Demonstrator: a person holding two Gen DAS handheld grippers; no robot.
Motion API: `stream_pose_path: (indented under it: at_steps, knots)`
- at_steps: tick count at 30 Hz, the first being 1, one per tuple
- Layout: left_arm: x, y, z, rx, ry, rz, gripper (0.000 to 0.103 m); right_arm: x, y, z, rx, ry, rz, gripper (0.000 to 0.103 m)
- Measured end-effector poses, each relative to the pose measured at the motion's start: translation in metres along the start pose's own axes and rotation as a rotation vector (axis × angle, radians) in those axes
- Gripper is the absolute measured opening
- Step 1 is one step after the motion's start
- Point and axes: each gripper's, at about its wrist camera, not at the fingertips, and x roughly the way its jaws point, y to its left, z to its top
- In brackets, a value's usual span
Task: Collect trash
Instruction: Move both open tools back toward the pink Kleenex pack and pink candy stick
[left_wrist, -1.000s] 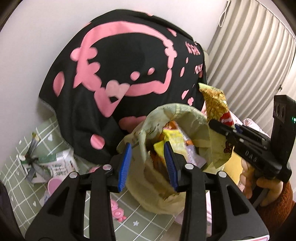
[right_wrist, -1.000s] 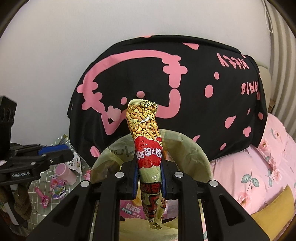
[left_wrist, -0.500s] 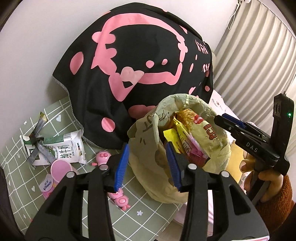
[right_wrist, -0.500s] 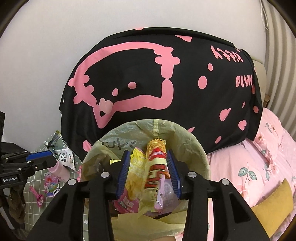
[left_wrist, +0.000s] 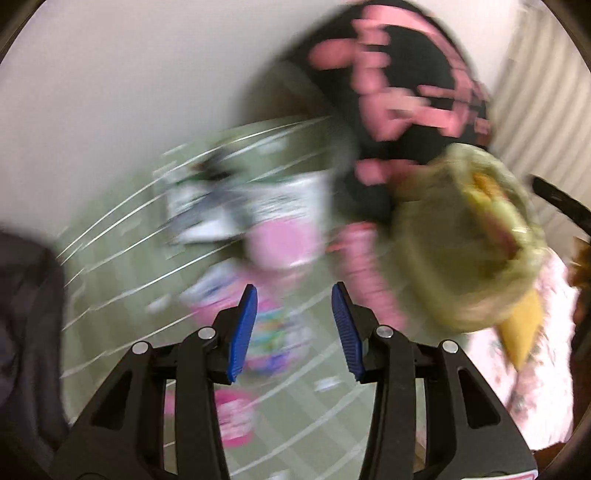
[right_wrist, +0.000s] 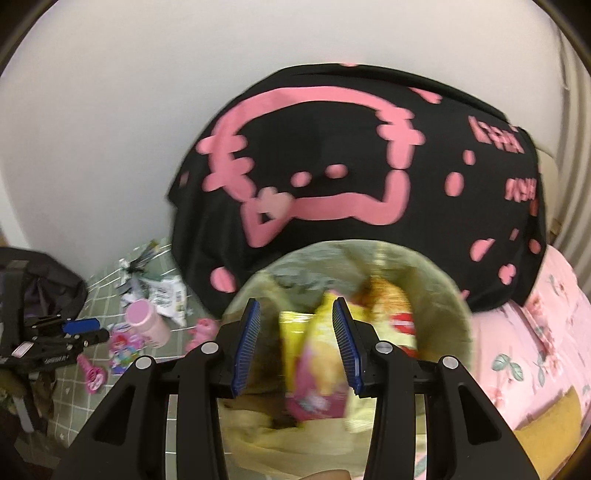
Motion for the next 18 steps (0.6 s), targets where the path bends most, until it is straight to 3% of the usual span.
stream_pose_path:
  at_steps: [6,15,18]
  knots:
    - [-0.013,0.077,-0.027,-0.213,0.001,0.095,0.04,0.022,0.041,-0.007,-0.045,0.041,0.089,0.039]
    - [-0.02,0.096,-0.061,-0.294,0.016,0.085,0.04,0.053,0.134,-0.039,-0.138,0.116,0.279,0.039]
    - [-0.018,0.096,-0.074,-0.303,0.039,0.076,0.04,0.076,0.165,-0.055,-0.158,0.177,0.345,0.039]
